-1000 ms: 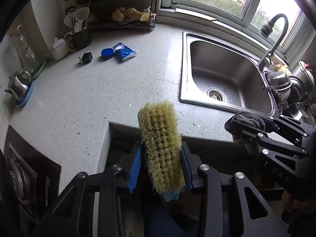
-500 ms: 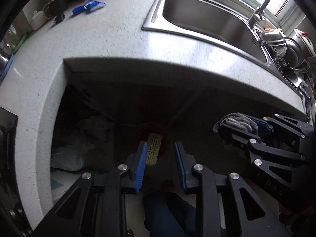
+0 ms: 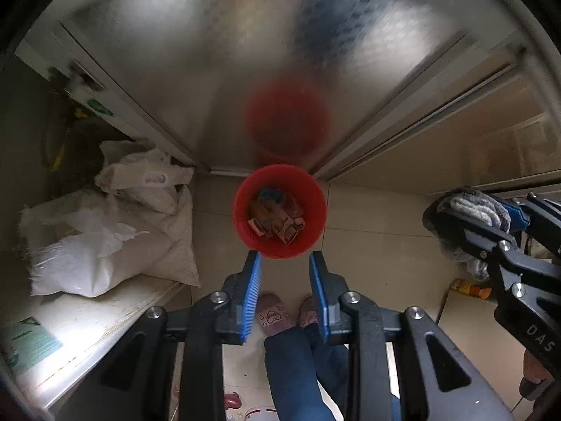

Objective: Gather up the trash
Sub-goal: 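Carry the scrub brush and grey sock down over the red bin, then open both grippers to drop brush and sock into the red bin, then raise both tools back up to the counter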

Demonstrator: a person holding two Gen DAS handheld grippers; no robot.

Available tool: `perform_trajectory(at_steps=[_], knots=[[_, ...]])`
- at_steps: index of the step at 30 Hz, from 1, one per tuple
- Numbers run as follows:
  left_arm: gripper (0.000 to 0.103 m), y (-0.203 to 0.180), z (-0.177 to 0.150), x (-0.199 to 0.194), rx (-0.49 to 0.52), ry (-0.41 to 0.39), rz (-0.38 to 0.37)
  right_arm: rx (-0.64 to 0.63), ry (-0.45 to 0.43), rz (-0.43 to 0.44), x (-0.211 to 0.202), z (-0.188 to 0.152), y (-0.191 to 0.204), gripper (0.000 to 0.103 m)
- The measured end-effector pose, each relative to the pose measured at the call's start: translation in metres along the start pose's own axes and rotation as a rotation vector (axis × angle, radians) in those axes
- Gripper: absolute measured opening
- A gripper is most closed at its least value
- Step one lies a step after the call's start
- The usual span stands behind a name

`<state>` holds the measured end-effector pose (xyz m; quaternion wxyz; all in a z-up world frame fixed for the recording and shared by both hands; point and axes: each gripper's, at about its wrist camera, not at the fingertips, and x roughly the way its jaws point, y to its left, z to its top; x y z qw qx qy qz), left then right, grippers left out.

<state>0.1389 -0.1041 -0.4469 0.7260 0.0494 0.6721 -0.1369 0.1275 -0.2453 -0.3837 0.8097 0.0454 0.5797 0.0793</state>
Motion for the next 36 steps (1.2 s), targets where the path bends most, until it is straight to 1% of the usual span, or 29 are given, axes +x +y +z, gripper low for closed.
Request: perform_trajectory(at_steps=[7,11,14,17,18,19,20,21,22,23,24,25,26,28,30,32,33,35,36], knots=[[0.026,0.009,-0.001,0.07,0.003,0.046,-0.017,-0.016,0.047,0.024,0.075,0.003,-0.002,0.027],[0.026,0.02,-0.001,0.101,-0.004,0.054,-0.041,-0.035,0.066,0.035,0.114,-0.007,-0.005,0.027],[0.026,0.027,0.0,0.124,0.009,0.055,-0.032,-0.044,0.074,0.038,0.133,-0.012,-0.008,0.028],[0.028,0.036,-0.001,0.144,0.005,0.06,-0.021,-0.053,0.087,0.045,0.146,-0.017,-0.016,0.029],[0.033,0.04,-0.001,0.15,0.0,0.068,-0.007,-0.053,0.087,0.043,0.15,-0.017,-0.016,0.03],[0.04,0.042,-0.001,0.154,-0.006,0.075,0.005,-0.053,0.093,0.05,0.152,-0.017,-0.016,0.033],[0.042,0.044,-0.001,0.158,-0.014,0.08,0.009,-0.057,0.104,0.044,0.155,-0.017,-0.016,0.034],[0.046,0.047,-0.002,0.16,-0.018,0.08,0.002,-0.062,0.113,0.035,0.156,-0.018,-0.015,0.034],[0.051,0.05,-0.002,0.16,-0.02,0.077,-0.005,-0.066,0.118,0.03,0.158,-0.018,-0.014,0.035],[0.055,0.052,-0.003,0.16,-0.02,0.073,-0.006,-0.074,0.12,0.026,0.157,-0.02,-0.015,0.039],[0.063,0.054,-0.003,0.159,-0.02,0.071,-0.006,-0.085,0.12,0.023,0.158,-0.021,-0.014,0.043],[0.067,0.055,-0.004,0.157,-0.019,0.065,-0.005,-0.094,0.114,0.019,0.157,-0.021,-0.013,0.05],[0.069,0.056,-0.004,0.155,-0.018,0.058,-0.002,-0.097,0.106,0.013,0.157,-0.022,-0.013,0.065],[0.081,0.059,-0.006,0.153,-0.019,0.056,0.041,-0.098,0.086,0.013,0.156,-0.023,-0.012,0.084],[0.081,0.06,-0.007,0.146,-0.019,0.054,0.046,-0.102,0.073,-0.018,0.15,-0.024,-0.011,0.085],[0.084,0.062,-0.009,0.137,-0.022,0.049,0.026,-0.098,0.071,-0.038,0.145,-0.023,-0.01,0.085],[0.086,0.061,-0.009,0.131,-0.019,0.044,0.025,-0.092,0.071,-0.038,0.142,-0.022,-0.01,0.085],[0.088,0.06,-0.011,0.119,-0.007,0.031,0.031,-0.075,0.068,-0.034,0.134,-0.02,-0.012,0.09],[0.091,0.059,-0.013,0.112,-0.007,0.022,0.03,-0.07,0.066,-0.031,0.128,-0.02,-0.012,0.09]])
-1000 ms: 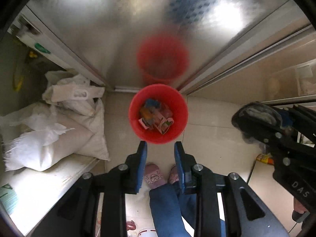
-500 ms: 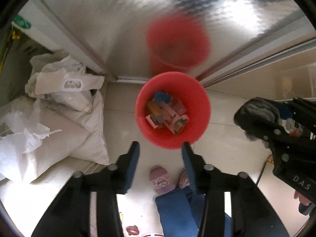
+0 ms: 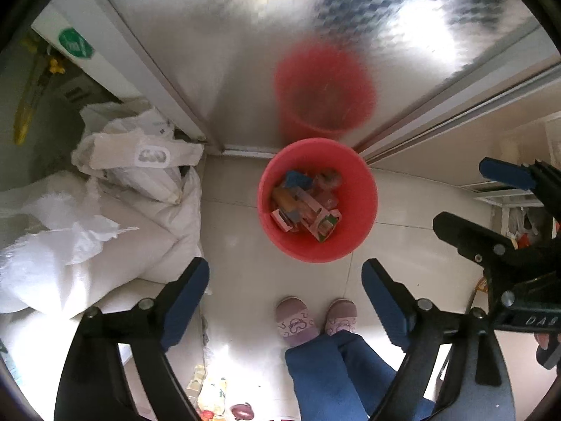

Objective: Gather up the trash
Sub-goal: 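Raise both tools back up to the counter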

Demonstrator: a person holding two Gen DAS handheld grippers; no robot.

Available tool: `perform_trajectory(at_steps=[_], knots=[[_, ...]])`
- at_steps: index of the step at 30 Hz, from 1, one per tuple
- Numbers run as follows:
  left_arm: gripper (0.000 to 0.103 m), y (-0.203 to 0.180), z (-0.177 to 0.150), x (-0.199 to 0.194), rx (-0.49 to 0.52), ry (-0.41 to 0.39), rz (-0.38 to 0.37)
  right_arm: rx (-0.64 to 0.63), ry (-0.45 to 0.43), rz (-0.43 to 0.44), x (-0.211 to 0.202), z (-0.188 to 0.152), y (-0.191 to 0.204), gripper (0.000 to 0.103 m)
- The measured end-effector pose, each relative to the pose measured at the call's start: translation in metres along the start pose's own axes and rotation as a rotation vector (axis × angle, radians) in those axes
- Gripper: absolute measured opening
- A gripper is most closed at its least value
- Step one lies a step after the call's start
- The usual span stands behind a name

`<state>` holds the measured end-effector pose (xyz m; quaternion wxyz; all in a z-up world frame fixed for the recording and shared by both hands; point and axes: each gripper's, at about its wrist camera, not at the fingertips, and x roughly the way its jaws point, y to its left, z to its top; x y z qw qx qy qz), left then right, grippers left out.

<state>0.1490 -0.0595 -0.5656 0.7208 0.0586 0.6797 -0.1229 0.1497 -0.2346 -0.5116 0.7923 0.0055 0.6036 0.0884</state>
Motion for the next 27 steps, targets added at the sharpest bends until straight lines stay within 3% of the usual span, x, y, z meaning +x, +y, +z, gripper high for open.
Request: perform_trajectory(at_steps=[8,12,17,27], knots=[[0.095,-0.005,-0.014,-0.075,-0.044,-0.064,-0.023,0.045,-0.085,-0.043,-0.076,-0.018,0.002,0.091],[0.103,-0.015,-0.028,-0.124,-0.042,-0.105,-0.032,0.071,-0.106,-0.045,-0.123,-0.031,0.004,0.091],[0.103,-0.029,-0.05,-0.199,-0.033,-0.135,-0.033,0.14,-0.12,-0.046,-0.188,-0.047,0.014,0.091],[0.103,-0.046,-0.084,-0.351,-0.069,-0.321,-0.016,0.106,-0.279,-0.055,-0.316,-0.059,0.04,0.091]])
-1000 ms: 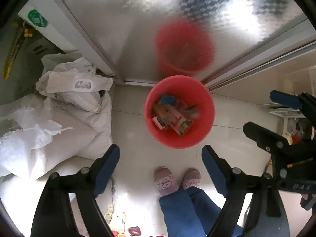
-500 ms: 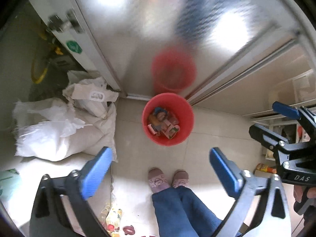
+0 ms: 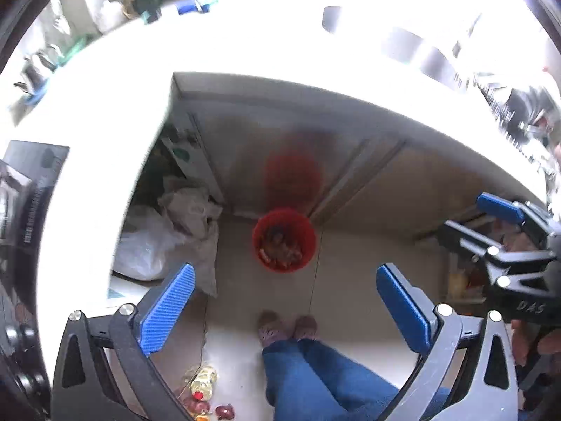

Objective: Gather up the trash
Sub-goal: 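Raise both tools back up to the counter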

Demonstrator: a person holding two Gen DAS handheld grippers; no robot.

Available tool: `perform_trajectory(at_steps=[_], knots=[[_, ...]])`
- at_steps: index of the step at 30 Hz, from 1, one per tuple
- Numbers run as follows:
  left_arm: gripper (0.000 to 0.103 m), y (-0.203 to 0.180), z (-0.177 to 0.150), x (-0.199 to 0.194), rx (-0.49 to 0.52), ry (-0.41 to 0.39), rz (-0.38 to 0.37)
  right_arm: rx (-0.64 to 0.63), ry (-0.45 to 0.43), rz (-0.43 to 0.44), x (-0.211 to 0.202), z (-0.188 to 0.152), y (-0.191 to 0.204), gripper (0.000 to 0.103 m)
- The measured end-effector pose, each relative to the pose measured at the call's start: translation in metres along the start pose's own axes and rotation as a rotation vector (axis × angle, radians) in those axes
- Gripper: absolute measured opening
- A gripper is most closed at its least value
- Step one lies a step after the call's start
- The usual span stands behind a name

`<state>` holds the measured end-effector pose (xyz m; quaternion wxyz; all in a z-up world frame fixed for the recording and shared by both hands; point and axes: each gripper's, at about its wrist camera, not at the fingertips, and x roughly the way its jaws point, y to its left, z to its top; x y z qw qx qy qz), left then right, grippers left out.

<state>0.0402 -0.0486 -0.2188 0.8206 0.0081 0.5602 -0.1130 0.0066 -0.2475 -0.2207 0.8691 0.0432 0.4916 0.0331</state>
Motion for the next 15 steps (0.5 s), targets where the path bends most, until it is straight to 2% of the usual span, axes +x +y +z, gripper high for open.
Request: perform_trajectory(at_steps=[5,9,15], knots=[[0.103,0.003,0.019,-0.052,-0.013,-0.102,0.011,-0.053,-0.077,0.008,-0.035,0.019,0.008,0.091],[0.103,0.006,0.038,-0.083,-0.009,-0.167,0.073,-0.102,-0.125,0.016,-0.054,0.041,0.016,0.091],[0.103,0.018,0.07,-0.112,0.048,-0.21,0.119,-0.161,-0.166,0.042,-0.069,0.081,0.027,0.091]])
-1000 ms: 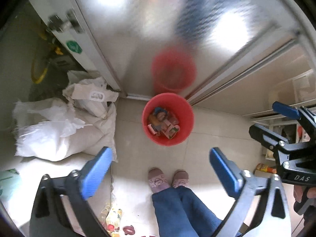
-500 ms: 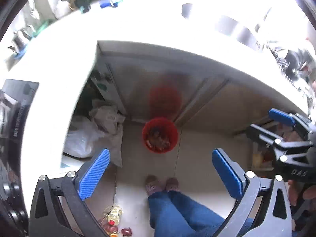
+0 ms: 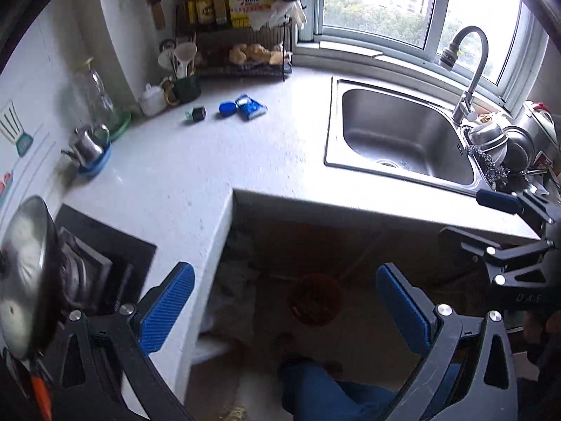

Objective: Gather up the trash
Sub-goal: 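Raise both tools back up to the counter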

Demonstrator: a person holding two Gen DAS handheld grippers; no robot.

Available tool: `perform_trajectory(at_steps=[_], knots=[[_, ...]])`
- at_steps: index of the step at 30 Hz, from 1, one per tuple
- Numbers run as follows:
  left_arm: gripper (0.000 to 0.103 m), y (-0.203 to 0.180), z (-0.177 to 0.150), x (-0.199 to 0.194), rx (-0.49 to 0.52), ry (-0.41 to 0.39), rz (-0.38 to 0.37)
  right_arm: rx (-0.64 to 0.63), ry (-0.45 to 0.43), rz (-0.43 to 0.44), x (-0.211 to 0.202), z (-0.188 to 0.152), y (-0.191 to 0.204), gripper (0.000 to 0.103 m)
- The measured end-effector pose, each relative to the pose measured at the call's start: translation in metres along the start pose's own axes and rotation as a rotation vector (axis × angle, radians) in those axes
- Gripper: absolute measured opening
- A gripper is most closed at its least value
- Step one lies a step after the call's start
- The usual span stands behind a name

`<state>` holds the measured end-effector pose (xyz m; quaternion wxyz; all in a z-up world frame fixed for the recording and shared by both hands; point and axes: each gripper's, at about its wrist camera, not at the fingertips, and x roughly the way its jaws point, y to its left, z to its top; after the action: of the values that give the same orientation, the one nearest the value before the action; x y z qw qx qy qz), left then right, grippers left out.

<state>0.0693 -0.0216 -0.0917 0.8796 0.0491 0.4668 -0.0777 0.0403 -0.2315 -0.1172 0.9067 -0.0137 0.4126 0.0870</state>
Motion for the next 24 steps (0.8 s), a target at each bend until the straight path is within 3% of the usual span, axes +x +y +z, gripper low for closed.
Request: perform_trajectory(at_steps=[4,11,16,24], knots=[[0.103,0.019,0.028,-0.005,0.005,-0.018,0.024,-0.022,-0.02,0.012,0.005,0.028,0.005,0.091],[0.103,0.064,0.083,0.022,-0.019,-0.042,0.046,-0.041,-0.024,0.038,0.029,0.08,0.016,0.091],[0.103,0.109,0.131,0.066,-0.077,0.016,0.039,-0.023,0.019,0.06,0.061,0.124,0.022,0.091],[0.103,0.168,0.201,0.146,-0.059,0.118,0.018,-0.012,0.121,0.021,0.133,0.197,0.025,0.091]])
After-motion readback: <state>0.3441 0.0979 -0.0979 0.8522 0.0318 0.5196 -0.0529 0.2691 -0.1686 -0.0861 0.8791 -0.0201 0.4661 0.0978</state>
